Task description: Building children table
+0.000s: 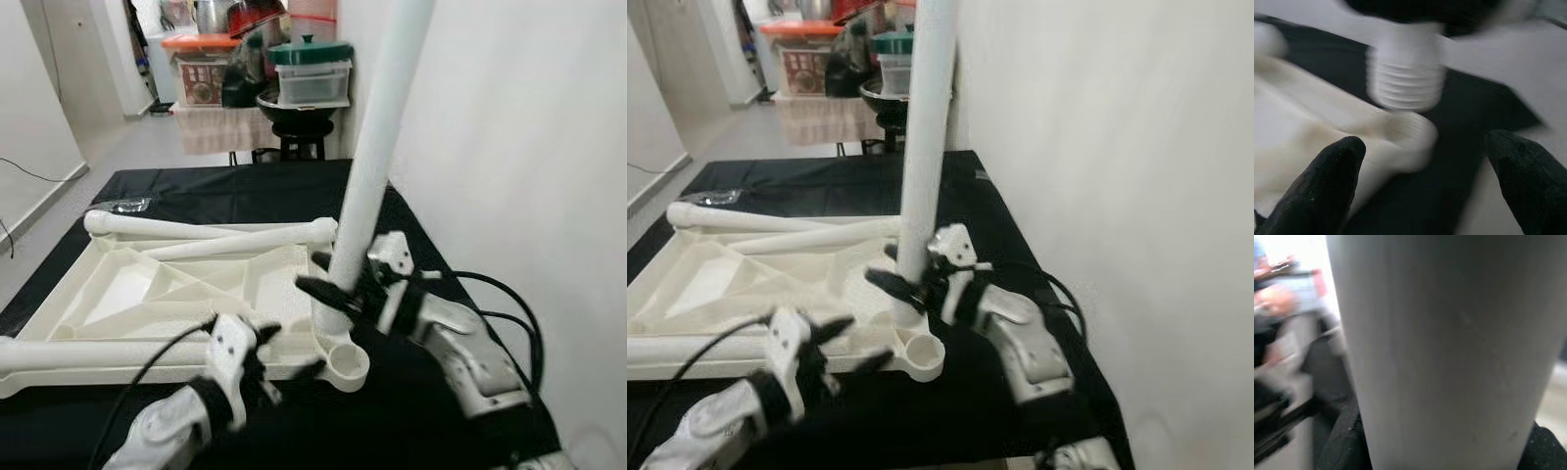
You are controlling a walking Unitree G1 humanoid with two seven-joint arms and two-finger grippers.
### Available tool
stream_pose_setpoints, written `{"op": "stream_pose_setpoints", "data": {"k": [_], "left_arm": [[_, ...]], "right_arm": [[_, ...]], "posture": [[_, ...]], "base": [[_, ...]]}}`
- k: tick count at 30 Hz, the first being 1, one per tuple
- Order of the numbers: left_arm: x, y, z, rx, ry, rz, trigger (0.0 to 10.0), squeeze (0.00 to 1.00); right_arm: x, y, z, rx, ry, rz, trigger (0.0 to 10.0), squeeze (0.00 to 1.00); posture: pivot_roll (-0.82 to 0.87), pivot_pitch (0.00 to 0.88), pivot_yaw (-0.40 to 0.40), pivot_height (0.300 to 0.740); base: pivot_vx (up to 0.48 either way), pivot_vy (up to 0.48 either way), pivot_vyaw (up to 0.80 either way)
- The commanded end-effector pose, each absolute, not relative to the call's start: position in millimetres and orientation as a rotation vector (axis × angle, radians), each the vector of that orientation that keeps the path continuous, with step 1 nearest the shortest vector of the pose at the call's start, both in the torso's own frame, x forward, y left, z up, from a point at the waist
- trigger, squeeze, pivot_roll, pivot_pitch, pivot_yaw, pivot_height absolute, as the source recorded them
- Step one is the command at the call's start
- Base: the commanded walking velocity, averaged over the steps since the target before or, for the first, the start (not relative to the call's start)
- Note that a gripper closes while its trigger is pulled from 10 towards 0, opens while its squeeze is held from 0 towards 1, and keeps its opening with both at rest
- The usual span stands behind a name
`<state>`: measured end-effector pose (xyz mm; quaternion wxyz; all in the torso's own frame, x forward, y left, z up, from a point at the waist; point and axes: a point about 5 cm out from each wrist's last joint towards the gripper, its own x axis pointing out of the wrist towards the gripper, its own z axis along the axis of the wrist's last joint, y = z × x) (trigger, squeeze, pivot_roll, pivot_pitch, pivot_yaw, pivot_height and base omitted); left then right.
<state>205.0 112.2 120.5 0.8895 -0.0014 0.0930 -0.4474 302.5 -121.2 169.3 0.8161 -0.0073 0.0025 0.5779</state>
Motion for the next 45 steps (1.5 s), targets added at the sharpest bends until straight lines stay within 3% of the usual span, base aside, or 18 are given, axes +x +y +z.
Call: {"op": "stream_pose_setpoints", "data": {"k": [1,7,10,11,15,18,23,45], "left_arm": [[200.4,108.8,123.9,0.009,0.191,-0.974,10.0,0.00],[186.1,111.6,126.3,0.057,0.202,-0.980,10.0,0.00],[176.8,113.1,130.2,0.072,0.202,-0.985,10.0,0.00],[166.9,114.9,136.4,0.093,0.190,-0.983,10.0,0.00],[161.3,115.4,141.1,0.100,0.179,-0.985,10.0,0.00],[156.9,118.6,150.0,0.173,0.144,-0.948,10.0,0.00],[149.1,121.2,152.6,0.214,0.144,-0.928,10.0,0.00],[128.6,126.3,162.3,0.287,0.111,-0.776,10.0,0.00]], "right_arm": [[299.4,-117.6,172.4,0.003,-0.001,1.309,10.0,0.00],[302.7,-122.9,175.2,0.035,0.012,1.384,10.0,0.00],[302.7,-123.5,177.6,0.048,-0.001,1.414,10.0,0.00],[298.6,-122.6,182.1,0.077,-0.014,1.461,10.0,0.00],[294.9,-121.1,184.2,0.080,-0.017,1.494,10.0,0.00],[291.7,-118.2,188.9,0.063,-0.025,1.533,10.0,0.00],[289.9,-114.9,196.0,0.040,-0.050,1.550,10.0,0.00],[293.0,-102.5,196.4,-0.139,-0.072,1.575,10.0,0.00]], "posture": [[0.03,0.000,-0.015,0.740],[0.05,0.000,-0.022,0.740],[0.06,0.044,-0.022,0.740],[0.07,0.115,-0.015,0.740],[0.07,0.122,-0.014,0.740],[0.07,0.211,0.007,0.740],[0.08,0.246,0.017,0.740],[0.10,0.294,0.005,0.740]], "base": [[0.000,0.000,0.00],[0.000,0.000,0.00],[0.000,0.000,0.00],[0.000,0.000,0.00],[0.000,0.000,0.00],[0.000,0.000,0.00],[0.000,0.000,0.00],[0.000,0.000,0.00]]}}
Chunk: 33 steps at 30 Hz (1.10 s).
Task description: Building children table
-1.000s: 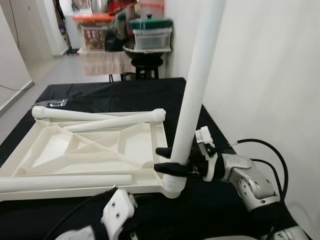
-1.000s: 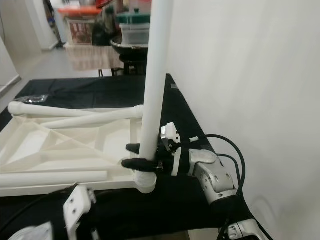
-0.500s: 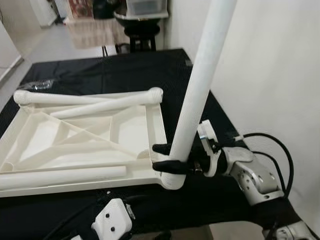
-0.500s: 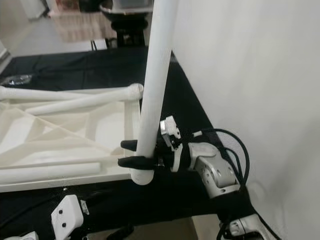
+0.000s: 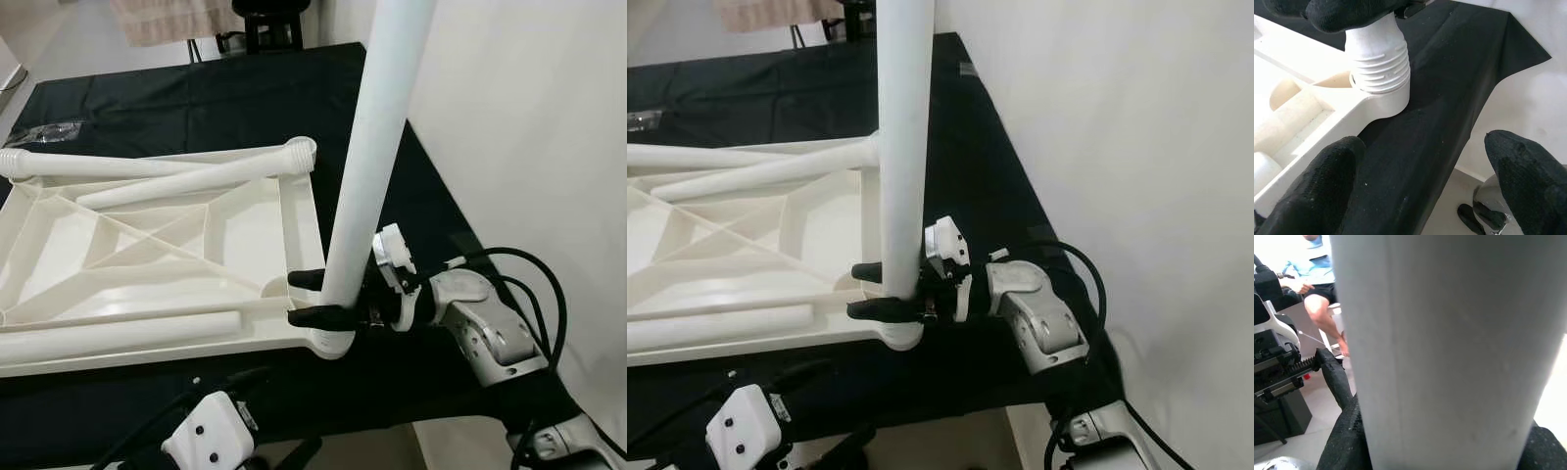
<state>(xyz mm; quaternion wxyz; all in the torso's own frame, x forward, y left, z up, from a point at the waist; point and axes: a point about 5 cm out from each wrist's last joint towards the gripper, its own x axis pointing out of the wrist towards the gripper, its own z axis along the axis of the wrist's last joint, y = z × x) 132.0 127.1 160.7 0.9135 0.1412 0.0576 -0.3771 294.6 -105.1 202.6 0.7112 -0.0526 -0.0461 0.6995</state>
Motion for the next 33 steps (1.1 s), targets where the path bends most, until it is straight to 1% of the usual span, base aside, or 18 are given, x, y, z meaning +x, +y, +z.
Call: {"op": "stream_pose_setpoints", "data": {"k": [1,13,16,23,30,32,33], "left_arm": [[128.0,126.2,162.7,0.284,0.110,-0.772,10.0,0.00],[125.8,124.6,163.3,0.262,0.106,-0.757,10.0,0.00],[125.0,124.3,163.1,0.260,0.108,-0.758,10.0,0.00],[123.8,124.0,164.4,0.253,0.110,-0.759,10.0,0.00],[123.2,124.1,165.1,0.252,0.110,-0.759,10.0,0.00],[122.5,124.3,165.8,0.248,0.111,-0.759,10.0,0.00],[122.5,124.3,165.8,0.248,0.111,-0.759,10.0,0.00]], "right_arm": [[293.0,-102.6,195.9,-0.154,-0.067,1.584,10.0,0.00],[294.8,-101.4,189.1,-0.293,-0.035,1.634,10.0,0.00],[297.8,-100.4,188.8,-0.302,-0.031,1.637,10.0,0.00],[315.9,-98.0,190.7,-0.263,-0.010,1.591,10.0,0.00],[319.0,-96.0,192.3,-0.234,-0.008,1.587,10.0,0.00],[316.6,-94.7,195.3,-0.160,-0.007,1.645,10.0,0.00],[316.6,-94.7,195.3,-0.160,-0.007,1.645,10.0,0.00]], "posture": [[0.09,0.295,0.005,0.740],[0.09,0.294,0.009,0.740],[0.09,0.294,0.009,0.740],[0.11,0.309,0.006,0.740],[0.11,0.315,0.004,0.740],[0.11,0.323,0.004,0.740],[0.11,0.323,0.004,0.740]], "base": [[0.000,0.000,0.00],[0.000,0.000,0.00],[0.000,0.000,0.00],[0.000,0.000,0.00],[0.000,0.000,0.00],[0.000,0.000,0.00],[0.000,0.000,0.00]]}}
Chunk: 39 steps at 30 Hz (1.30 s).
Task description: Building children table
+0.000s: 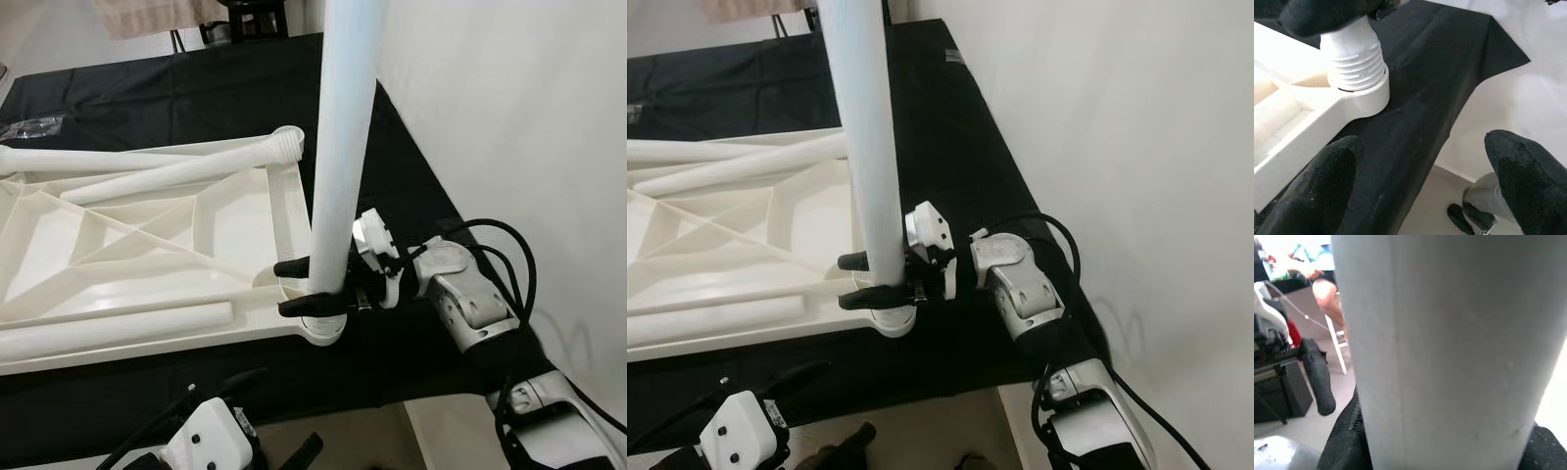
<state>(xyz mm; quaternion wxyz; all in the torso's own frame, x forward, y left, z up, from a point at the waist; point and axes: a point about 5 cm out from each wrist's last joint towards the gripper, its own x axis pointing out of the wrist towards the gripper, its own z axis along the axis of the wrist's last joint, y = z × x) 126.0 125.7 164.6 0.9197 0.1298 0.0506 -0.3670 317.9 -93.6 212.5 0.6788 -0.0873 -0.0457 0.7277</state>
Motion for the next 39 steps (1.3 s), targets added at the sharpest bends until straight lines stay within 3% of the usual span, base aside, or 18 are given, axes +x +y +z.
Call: {"op": "stream_pose_setpoints", "data": {"k": [1,6,12,25,39], "left_arm": [[122.2,124.4,166.3,0.247,0.111,-0.760,10.0,0.00],[120.5,124.8,167.6,0.245,0.114,-0.762,10.0,0.00],[118.9,125.8,168.4,0.247,0.118,-0.762,10.0,0.00],[113.2,132.0,170.0,0.270,0.145,-0.758,10.0,0.00],[109.0,135.4,171.1,0.281,0.162,-0.744,10.0,0.00]], "right_arm": [[314.5,-94.7,196.6,-0.130,-0.006,1.681,10.0,0.00],[306.5,-95.9,193.2,-0.188,0.027,1.829,10.0,0.00],[306.8,-97.1,186.2,-0.281,0.056,1.872,10.0,0.00],[318.2,-93.8,179.6,-0.436,0.058,1.874,10.0,0.00],[329.7,-87.5,184.3,-0.431,0.034,1.832,10.0,0.00]], "posture": [[0.11,0.326,0.006,0.740],[0.12,0.335,0.007,0.740],[0.13,0.340,0.009,0.740],[0.17,0.351,0.008,0.740],[0.19,0.363,0.010,0.740]], "base": [[0.000,0.000,0.00],[0.000,0.000,0.00],[0.000,0.000,0.00],[0.000,0.000,0.00],[0.000,0.000,0.00]]}}
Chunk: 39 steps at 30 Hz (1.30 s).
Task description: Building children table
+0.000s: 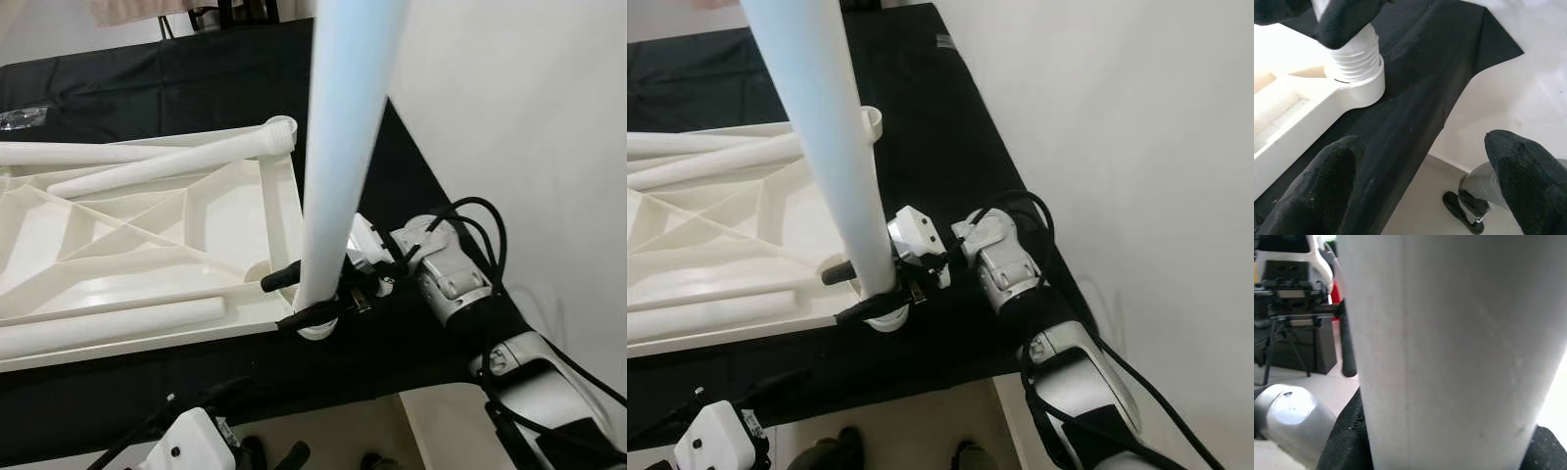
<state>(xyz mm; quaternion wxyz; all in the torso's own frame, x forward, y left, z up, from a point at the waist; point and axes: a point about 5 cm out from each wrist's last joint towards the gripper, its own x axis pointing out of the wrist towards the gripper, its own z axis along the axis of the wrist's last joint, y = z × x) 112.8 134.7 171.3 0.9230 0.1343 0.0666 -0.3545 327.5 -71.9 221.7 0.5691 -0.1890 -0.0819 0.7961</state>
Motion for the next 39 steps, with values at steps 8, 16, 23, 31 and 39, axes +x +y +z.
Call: {"op": "stream_pose_setpoints", "data": {"k": [8,16,23,31,39], "left_arm": [[111.3,133.9,169.8,0.274,0.161,-0.751,10.0,0.00],[117.1,131.1,166.7,0.267,0.143,-0.750,10.0,0.00],[121.2,128.9,164.4,0.268,0.131,-0.751,10.0,0.00],[123.4,128.0,163.3,0.270,0.126,-0.750,10.0,0.00],[125.6,126.5,162.4,0.268,0.120,-0.752,10.0,0.00]], "right_arm": [[337.1,-88.8,186.5,-0.301,0.009,1.710,10.0,0.00],[344.2,-90.1,184.9,-0.191,-0.003,1.516,10.0,0.00],[345.3,-85.7,182.0,-0.174,-0.032,1.412,10.0,0.00],[334.2,-81.4,175.3,-0.347,-0.107,1.419,10.0,0.00],[321.6,-81.2,174.0,-0.612,-0.170,1.511,10.0,0.00]], "posture": [[0.17,0.351,0.007,0.740],[0.14,0.321,-0.002,0.740],[0.13,0.299,-0.003,0.740],[0.13,0.286,-0.004,0.740],[0.12,0.284,-0.010,0.740]], "base": [[0.000,0.000,0.00],[0.000,0.000,0.00],[0.000,0.000,0.00],[0.000,0.000,0.00],[0.000,0.000,0.00]]}}
